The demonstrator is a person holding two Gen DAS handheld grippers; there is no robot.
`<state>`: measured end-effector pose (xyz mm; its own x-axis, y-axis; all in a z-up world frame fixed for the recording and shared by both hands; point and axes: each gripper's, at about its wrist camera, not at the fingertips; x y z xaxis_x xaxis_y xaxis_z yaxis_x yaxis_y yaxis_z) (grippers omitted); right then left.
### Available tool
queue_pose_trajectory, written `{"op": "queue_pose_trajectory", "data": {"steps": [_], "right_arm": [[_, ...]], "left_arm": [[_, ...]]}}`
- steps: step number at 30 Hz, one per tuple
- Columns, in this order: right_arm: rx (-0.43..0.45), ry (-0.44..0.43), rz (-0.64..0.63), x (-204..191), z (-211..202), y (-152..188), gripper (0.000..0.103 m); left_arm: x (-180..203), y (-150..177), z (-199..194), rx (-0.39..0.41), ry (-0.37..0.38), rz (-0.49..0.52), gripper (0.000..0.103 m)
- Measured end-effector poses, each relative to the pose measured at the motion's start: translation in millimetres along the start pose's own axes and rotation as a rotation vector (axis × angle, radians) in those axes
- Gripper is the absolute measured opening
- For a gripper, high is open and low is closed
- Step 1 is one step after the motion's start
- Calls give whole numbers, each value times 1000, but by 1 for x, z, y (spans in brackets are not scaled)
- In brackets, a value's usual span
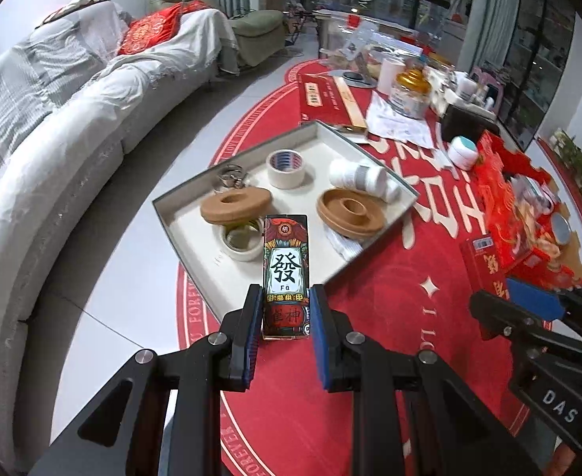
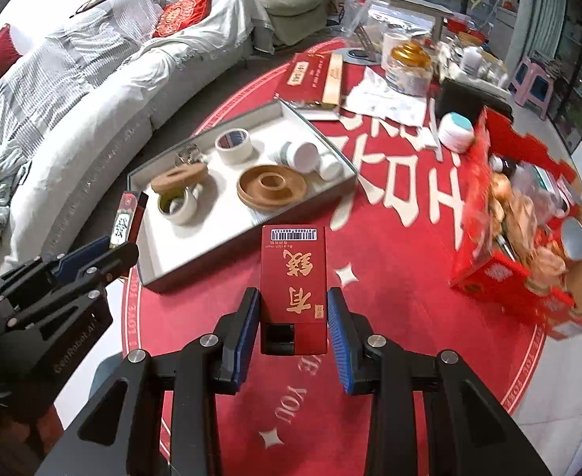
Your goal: Organize rigid objects
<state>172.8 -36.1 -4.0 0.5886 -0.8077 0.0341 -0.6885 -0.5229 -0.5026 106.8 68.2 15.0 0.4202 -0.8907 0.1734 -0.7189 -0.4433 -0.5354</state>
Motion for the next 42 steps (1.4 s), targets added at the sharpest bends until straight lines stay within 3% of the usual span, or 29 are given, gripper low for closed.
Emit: {"op": "queue_pose_trajectory", "data": {"steps": [12,19,26,29,31,32,34,35,36,39,42], "right_arm": [[31,-56,1,-5,39,-77,36],[-8,-90,4,-11,88,-103,36],[-45,-106,13,-9,123,-115,36],[-53,-109,7,-9,132,-117,36],[-54,-98,2,-7,135,-117,37],[-57,-86,2,-5,136,-117,39],[-56,-62,15,2,134,-116,63],[-43,-38,30,8,129,-114,81],[-21,-34,45,13,124,-113,91],[4,-50,70,19,112,-109,91],[-10,-57,70,18,102,-106,92]], "left_arm": [[-22,-52,45,5,-63,-110,25],[-24,-60,85,-42,-88,-129,25],[-19,-67,105,-34,-107,-116,26],[-16,-68,106,11,-128,-82,47],[-21,-70,104,42,-142,-84,69],[-25,-71,102,56,-143,-96,72],[-34,-74,96,62,-132,-128,85],[-37,-75,95,47,-122,-135,87],[-39,-76,93,35,-111,-136,90],[-39,-73,91,-1,-139,-127,103],[-39,-66,78,0,-113,-122,103]]}}
Point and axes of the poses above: each gripper's, at about its wrist camera, not at the fingertips, and z roughly the way its jaws point, x to its right, y to its underside, and after that the axes turned 15 degrees about -z, right-handed
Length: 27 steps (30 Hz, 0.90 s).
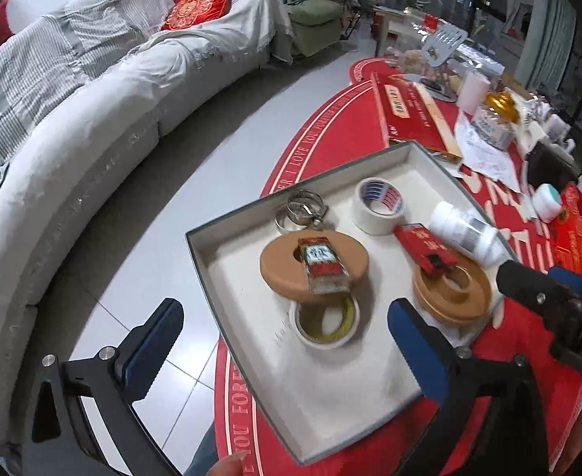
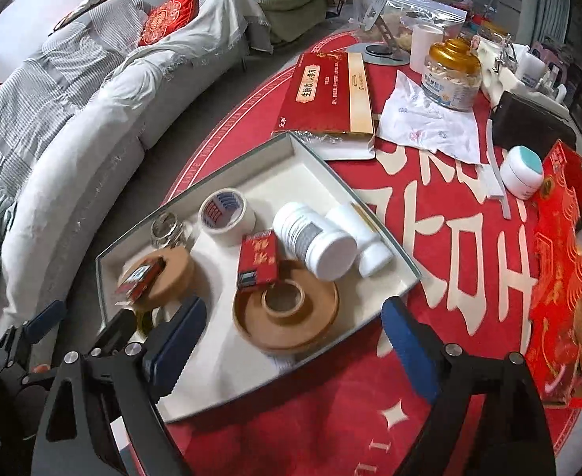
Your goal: Organize rigid objects
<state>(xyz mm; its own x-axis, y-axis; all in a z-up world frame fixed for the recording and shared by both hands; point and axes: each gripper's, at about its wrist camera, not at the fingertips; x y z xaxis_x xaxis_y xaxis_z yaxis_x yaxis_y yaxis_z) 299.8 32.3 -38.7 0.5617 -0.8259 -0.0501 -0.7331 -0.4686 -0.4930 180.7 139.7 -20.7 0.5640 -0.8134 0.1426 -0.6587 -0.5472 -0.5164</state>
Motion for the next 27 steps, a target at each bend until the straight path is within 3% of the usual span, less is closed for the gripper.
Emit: {"op": "queue_pose_trajectory", "data": {"steps": [2,6,9,12,16,27], "right_arm": [[8,6,2,-1,-8,2,103],[75,13,-16,-6,-32,7,103],[80,-10,-22,-7,-41,8,103],[17,-59,-31,-9,-39,7,103],[-43,-36,-59,-18,-40,5,103],[-67,-21,-90,-36,-48,-14,103]], "left_arm": [[-1,4,-10,17,-4,0,103],[1,9,-26,35,-21,23,103],[2,9,-33,-5,1,15,103],[1,6,-36,-62,-22,-28,103],[-2,2,-37,-110,-44,-75,103],[-4,-6,-44,-97,-68,-91,103]]}}
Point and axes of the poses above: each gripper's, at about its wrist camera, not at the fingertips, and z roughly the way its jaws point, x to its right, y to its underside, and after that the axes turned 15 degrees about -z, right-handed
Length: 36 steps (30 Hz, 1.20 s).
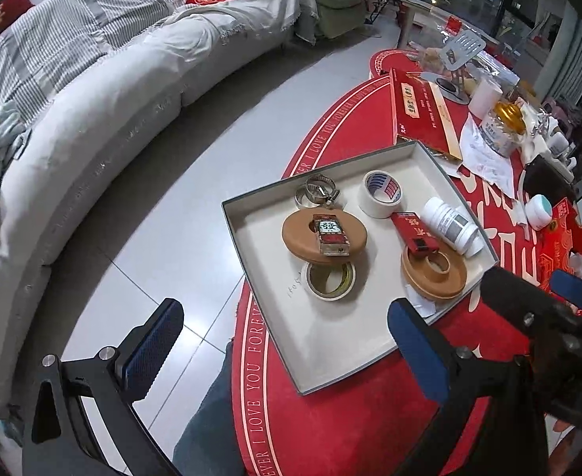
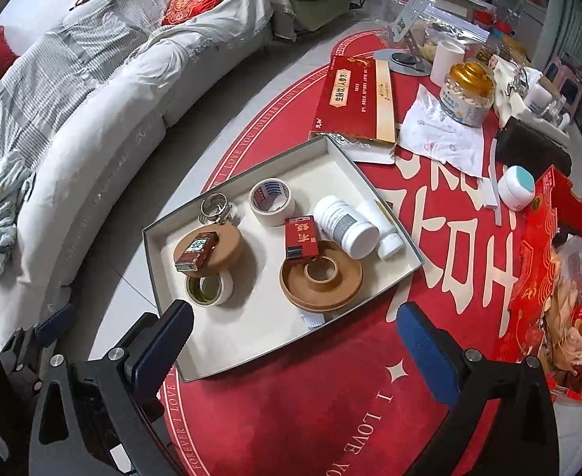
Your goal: Organize rigid objects
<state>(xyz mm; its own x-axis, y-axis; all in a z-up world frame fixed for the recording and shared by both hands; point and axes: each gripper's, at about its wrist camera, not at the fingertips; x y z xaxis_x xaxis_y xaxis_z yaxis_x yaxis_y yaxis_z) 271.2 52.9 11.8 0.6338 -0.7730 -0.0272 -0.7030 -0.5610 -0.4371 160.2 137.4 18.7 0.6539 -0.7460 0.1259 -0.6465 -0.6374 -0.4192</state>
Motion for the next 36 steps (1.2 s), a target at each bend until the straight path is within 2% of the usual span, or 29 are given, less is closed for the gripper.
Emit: {"op": "queue_pose_trajectory", "data": {"steps": [36], "right_arm": [[-54,-11,-1,-6,15,2,103]], "left_arm": [[-4,0,10,-37,-13,0,103]]}}
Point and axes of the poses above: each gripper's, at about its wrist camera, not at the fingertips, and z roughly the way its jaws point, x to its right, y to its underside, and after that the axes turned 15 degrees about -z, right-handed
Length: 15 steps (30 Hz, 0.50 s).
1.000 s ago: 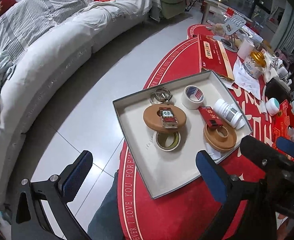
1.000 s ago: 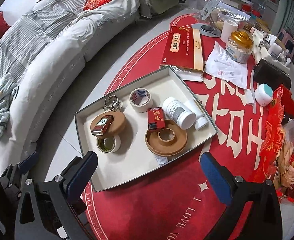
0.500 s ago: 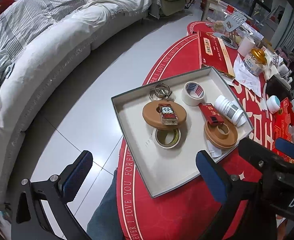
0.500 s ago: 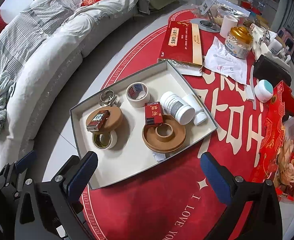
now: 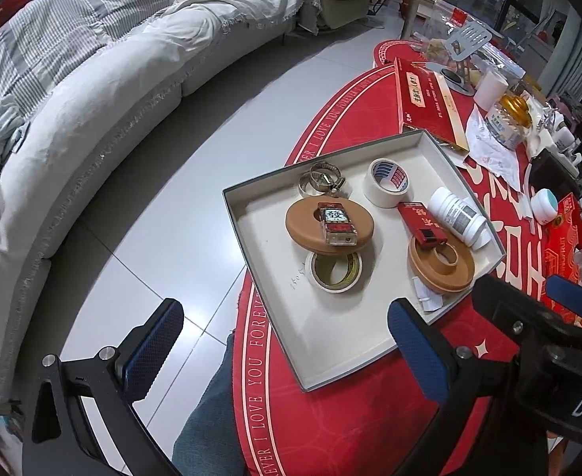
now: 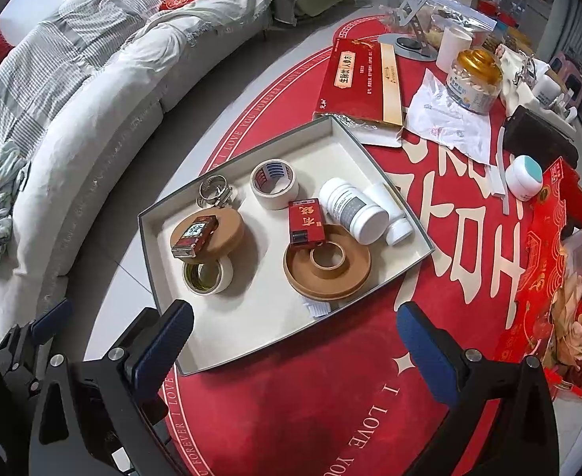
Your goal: Organize rigid objects
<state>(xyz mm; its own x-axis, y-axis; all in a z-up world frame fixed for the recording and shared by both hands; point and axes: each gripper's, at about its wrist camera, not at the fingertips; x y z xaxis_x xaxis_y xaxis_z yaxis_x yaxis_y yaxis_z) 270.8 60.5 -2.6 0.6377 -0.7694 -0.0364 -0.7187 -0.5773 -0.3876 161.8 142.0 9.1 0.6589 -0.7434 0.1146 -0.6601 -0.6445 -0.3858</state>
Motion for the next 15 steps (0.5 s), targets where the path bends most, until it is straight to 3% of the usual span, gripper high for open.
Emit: {"op": "queue_pose_trajectory", "data": {"steps": [15], "right_arm": [[2,0,-2,-3,0,-2,103]], "left_arm": [[-7,-2,2,5,-7,-9,103]]}}
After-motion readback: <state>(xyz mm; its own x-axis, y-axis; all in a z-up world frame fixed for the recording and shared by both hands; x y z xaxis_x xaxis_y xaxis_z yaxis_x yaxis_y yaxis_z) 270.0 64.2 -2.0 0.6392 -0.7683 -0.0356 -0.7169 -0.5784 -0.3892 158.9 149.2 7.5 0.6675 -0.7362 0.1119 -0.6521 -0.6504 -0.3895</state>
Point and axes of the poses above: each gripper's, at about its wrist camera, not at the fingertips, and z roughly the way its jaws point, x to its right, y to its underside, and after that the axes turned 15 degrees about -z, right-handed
